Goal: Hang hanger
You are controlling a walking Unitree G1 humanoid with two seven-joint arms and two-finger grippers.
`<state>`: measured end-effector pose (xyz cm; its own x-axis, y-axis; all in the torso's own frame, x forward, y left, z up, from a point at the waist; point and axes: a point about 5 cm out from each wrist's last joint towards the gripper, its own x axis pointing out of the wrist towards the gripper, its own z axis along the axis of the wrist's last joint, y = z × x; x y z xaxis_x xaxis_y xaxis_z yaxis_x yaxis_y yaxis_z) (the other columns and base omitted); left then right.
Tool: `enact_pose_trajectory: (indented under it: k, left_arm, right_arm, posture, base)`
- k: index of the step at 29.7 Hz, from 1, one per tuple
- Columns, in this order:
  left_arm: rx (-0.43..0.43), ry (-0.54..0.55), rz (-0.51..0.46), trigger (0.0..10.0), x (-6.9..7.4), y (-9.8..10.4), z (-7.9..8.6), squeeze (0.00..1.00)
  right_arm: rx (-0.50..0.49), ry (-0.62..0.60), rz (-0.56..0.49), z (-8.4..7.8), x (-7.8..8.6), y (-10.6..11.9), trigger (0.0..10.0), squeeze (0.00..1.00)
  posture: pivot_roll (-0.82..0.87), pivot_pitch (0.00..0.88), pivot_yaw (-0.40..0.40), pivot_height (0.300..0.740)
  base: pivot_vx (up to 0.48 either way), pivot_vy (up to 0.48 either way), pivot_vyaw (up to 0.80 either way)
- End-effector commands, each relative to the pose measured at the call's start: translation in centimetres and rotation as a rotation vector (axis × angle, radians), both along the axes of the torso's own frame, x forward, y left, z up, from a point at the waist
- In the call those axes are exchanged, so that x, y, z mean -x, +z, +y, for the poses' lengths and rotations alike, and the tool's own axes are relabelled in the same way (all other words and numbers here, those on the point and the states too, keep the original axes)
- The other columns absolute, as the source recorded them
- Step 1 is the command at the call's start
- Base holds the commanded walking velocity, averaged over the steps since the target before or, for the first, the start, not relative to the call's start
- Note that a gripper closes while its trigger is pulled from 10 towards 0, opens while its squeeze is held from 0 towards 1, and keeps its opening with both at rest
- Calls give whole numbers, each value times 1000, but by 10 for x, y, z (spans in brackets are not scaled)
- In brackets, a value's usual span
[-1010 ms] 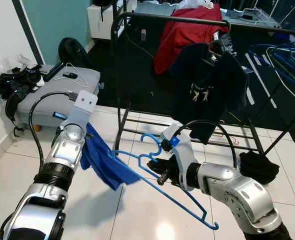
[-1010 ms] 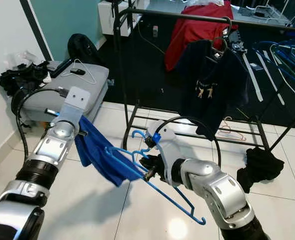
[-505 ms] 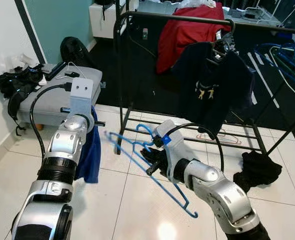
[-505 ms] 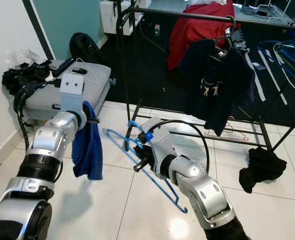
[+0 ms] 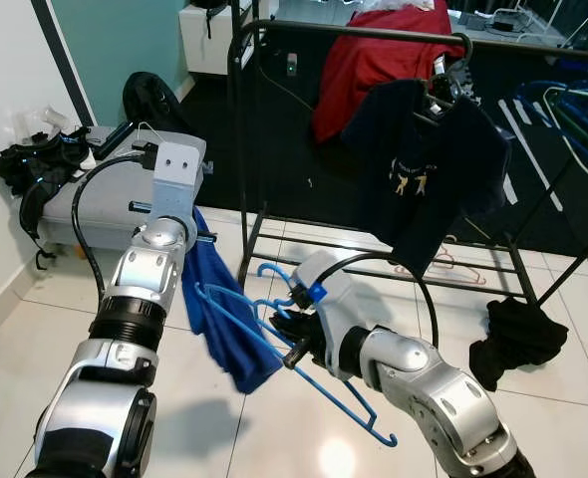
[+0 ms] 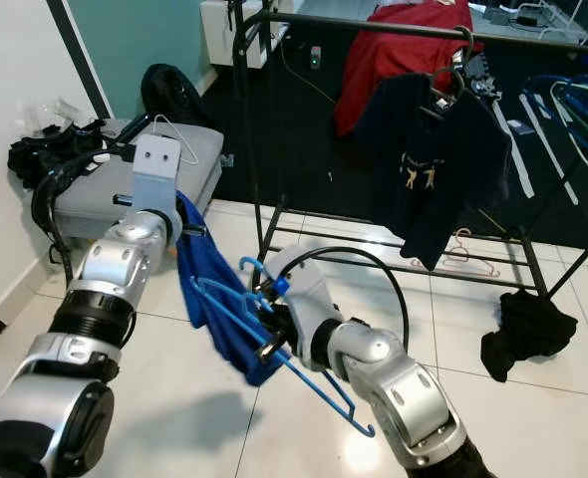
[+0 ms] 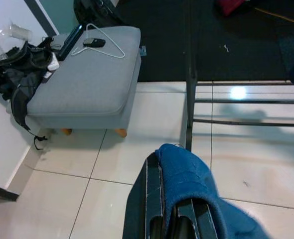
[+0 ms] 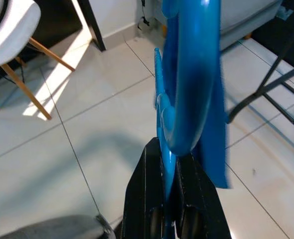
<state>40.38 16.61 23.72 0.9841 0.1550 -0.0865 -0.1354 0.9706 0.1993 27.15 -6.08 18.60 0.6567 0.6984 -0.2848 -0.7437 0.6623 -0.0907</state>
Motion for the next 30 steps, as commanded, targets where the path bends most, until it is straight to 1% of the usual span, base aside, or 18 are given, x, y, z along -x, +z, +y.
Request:
enact_pose_trajectory:
  k: [1, 2, 3, 4, 5, 6, 11, 14, 19, 21, 26, 27, 28, 29, 30]
  left_arm:
    - [-7, -6, -43, 10000, -2, 11, -1, 0]
    - [-7, -6, -43, 10000, -2, 11, -1, 0]
    - [14, -33, -44, 10000, -2, 14, -4, 0]
    - [19, -48, -41, 10000, -1, 15, -6, 0]
    - [19, -48, -41, 10000, -1, 15, -6, 0]
    - [32, -61, -36, 10000, -1, 17, -7, 0]
    - [44, -72, -32, 10000, -1, 18, -7, 0]
    - [61, -111, -30, 10000, 0, 22, -12, 0]
    - [69, -127, -30, 10000, 0, 23, -14, 0]
    - [64, -131, -37, 10000, -1, 25, -17, 0]
    - [61, -135, -40, 10000, -2, 26, -18, 0]
    - [65, -143, -38, 10000, -2, 26, -19, 0]
    - [64, -151, -35, 10000, -1, 26, -19, 0]
    - [64, -151, -35, 10000, -1, 26, -19, 0]
    - [72, -173, -35, 10000, 0, 26, -20, 0]
  right_arm:
    - [4, -16, -4, 1, 1, -1, 10000, 0]
    - [4, -16, -4, 1, 1, -1, 10000, 0]
    - [6, -57, -36, 1, -3, 1, 10000, 0]
    - [-19, -117, -74, 1, -9, 5, 10000, 0]
    - [-19, -117, -74, 1, -9, 5, 10000, 0]
    - [-40, -150, -93, 2, -13, 7, 10000, 0]
    - [-52, -162, -97, 3, -16, 6, 10000, 0]
    - [-57, -167, -87, 5, -21, 2, 10000, 0]
    - [-56, -169, -86, 5, -23, 1, 10000, 0]
    - [-66, -138, -91, 12, -25, 6, 10000, 0]
    - [-76, -125, -93, 16, -24, 9, 10000, 0]
    - [-75, -134, -96, 16, -25, 8, 10000, 0]
    - [-77, -175, -99, 14, -29, 7, 10000, 0]
    - [-77, -175, -99, 14, -29, 7, 10000, 0]
    - [-108, -216, -68, 12, -32, 3, 10000, 0]
  posture:
    - [-10, 212, 49, 740]
    - [-10, 212, 49, 740]
    - [-10, 213, 52, 740]
    - [-9, 214, 63, 740]
    - [-9, 214, 63, 740]
    - [-9, 216, 67, 740]
    - [-5, 214, 72, 740]
    - [-3, 206, 78, 740]
    - [-2, 205, 80, 740]
    - [-1, 199, 82, 740]
    - [-1, 197, 82, 740]
    - [0, 197, 82, 740]
    - [0, 198, 81, 740]
    - [0, 198, 81, 740]
    - [-1, 197, 79, 740]
  base:
    - [0, 0, 0]
    - [0, 0, 0]
    - [0, 0, 0]
    - [0, 0, 0]
    - [0, 0, 0]
    - [0, 0, 0]
    - [0, 0, 0]
    - [0, 0, 0]
    - [0, 0, 0]
    - [0, 0, 0]
    - [0, 0, 0]
    - [0, 0, 0]
    - [0, 0, 0]
    - [0, 0, 0]
    - [0, 0, 0]
